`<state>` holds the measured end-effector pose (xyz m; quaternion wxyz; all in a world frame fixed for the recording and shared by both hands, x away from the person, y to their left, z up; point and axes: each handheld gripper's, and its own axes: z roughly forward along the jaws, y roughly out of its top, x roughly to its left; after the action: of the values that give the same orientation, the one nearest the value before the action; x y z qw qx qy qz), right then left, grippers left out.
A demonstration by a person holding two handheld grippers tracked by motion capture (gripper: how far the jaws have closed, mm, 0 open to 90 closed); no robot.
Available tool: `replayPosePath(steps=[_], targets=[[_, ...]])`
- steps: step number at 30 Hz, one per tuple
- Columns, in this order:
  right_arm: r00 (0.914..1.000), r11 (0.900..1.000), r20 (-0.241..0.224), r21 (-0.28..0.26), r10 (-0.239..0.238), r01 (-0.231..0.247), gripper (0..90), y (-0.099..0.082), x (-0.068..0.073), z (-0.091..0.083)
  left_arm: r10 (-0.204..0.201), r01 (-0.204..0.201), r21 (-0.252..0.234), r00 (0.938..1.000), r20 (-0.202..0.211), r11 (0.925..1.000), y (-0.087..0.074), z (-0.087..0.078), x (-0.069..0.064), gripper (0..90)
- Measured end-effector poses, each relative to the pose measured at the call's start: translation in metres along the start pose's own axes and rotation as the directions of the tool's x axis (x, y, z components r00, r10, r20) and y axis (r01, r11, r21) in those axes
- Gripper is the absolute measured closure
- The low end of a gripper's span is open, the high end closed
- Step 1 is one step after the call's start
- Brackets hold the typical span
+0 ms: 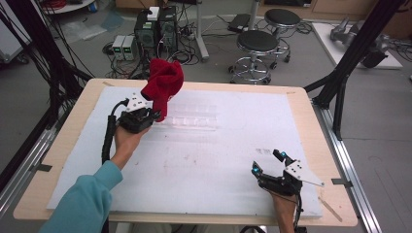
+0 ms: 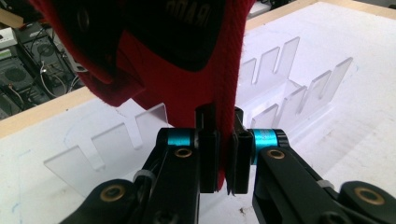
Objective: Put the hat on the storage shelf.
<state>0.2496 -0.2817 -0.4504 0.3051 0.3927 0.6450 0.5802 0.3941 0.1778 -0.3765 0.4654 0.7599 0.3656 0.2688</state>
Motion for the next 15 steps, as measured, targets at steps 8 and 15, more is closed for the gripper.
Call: replayPosePath(steps=[8,15], targets=[[1.0,1.0,0.007,-0.003,-0.007,0.007,9.6,-0.001,0.002,-0.001,-0.014,0.014,-0.02,0.9999,-0.001,0.9997,-0.011,0.001,-0.003,85.1],[0.9995,0.9995,0.013,-0.013,-0.028,0.028,9.6,-0.001,0.004,-0.001,-0.044,0.044,0.001,0.999,0.008,0.999,-0.018,-0.003,-0.002,84.3]])
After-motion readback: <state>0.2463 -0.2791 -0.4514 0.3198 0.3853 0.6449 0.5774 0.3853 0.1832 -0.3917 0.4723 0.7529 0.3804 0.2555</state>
